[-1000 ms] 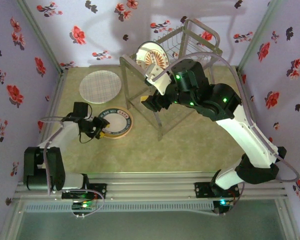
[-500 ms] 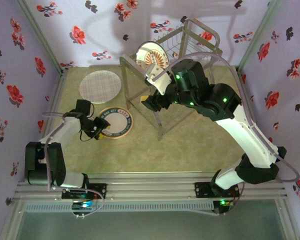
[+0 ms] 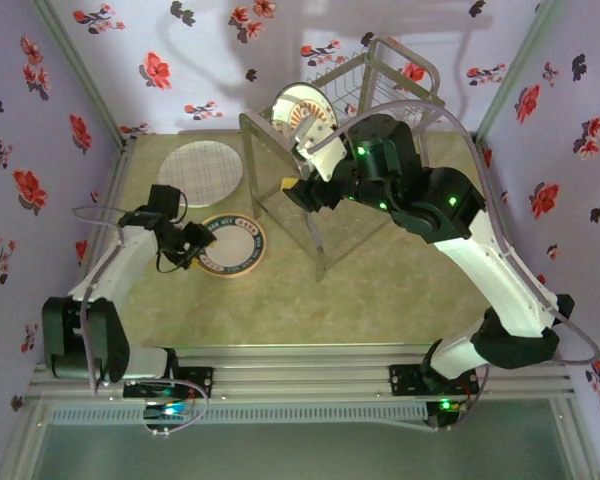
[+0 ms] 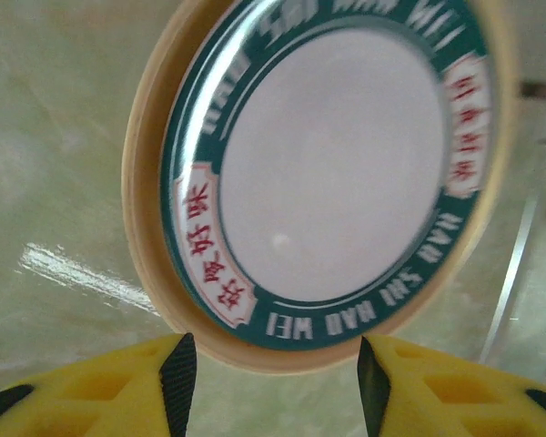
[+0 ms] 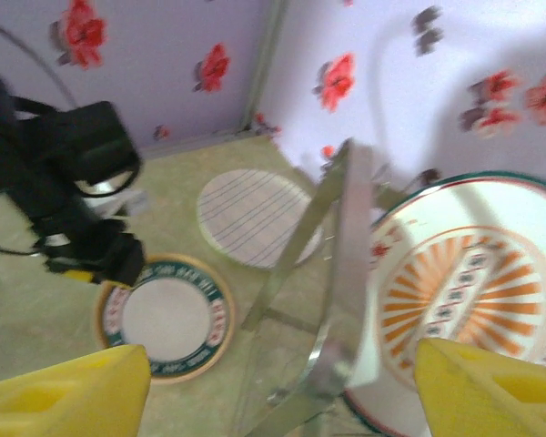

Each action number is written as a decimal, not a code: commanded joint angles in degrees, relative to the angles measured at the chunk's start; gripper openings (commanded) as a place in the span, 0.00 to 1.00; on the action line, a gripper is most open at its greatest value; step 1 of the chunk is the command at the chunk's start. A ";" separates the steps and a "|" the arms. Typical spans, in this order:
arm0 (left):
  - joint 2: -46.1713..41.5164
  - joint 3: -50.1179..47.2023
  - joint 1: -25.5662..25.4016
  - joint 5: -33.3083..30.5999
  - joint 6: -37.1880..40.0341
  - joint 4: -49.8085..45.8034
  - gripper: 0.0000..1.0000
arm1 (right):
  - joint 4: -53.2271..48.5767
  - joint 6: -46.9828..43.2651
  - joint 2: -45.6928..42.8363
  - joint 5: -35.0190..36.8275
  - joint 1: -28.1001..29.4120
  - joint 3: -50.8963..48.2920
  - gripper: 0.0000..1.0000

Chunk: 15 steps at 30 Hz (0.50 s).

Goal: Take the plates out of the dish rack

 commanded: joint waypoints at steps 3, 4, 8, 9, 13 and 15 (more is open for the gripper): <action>-8.14 10.22 -0.44 -5.25 -1.02 -2.24 0.56 | 14.44 -2.15 -5.16 14.81 -0.61 -2.11 0.82; -9.11 12.37 -0.45 -5.11 -1.10 -0.82 0.57 | 15.71 -1.79 -5.26 15.90 -1.51 -2.04 0.83; -11.11 20.07 -1.06 -2.62 -0.38 7.78 0.61 | 16.36 6.14 -4.03 11.60 -8.98 0.63 0.84; -11.22 21.51 -1.29 -1.42 -0.32 10.26 0.61 | 15.94 9.16 -3.42 8.79 -11.38 1.49 0.84; -10.99 26.33 -3.71 4.77 0.02 23.77 0.63 | 12.60 17.22 0.26 -0.32 -17.90 5.37 0.85; -10.90 28.85 -6.26 5.64 1.67 28.30 0.63 | 9.75 20.04 2.63 -2.95 -19.69 8.08 0.85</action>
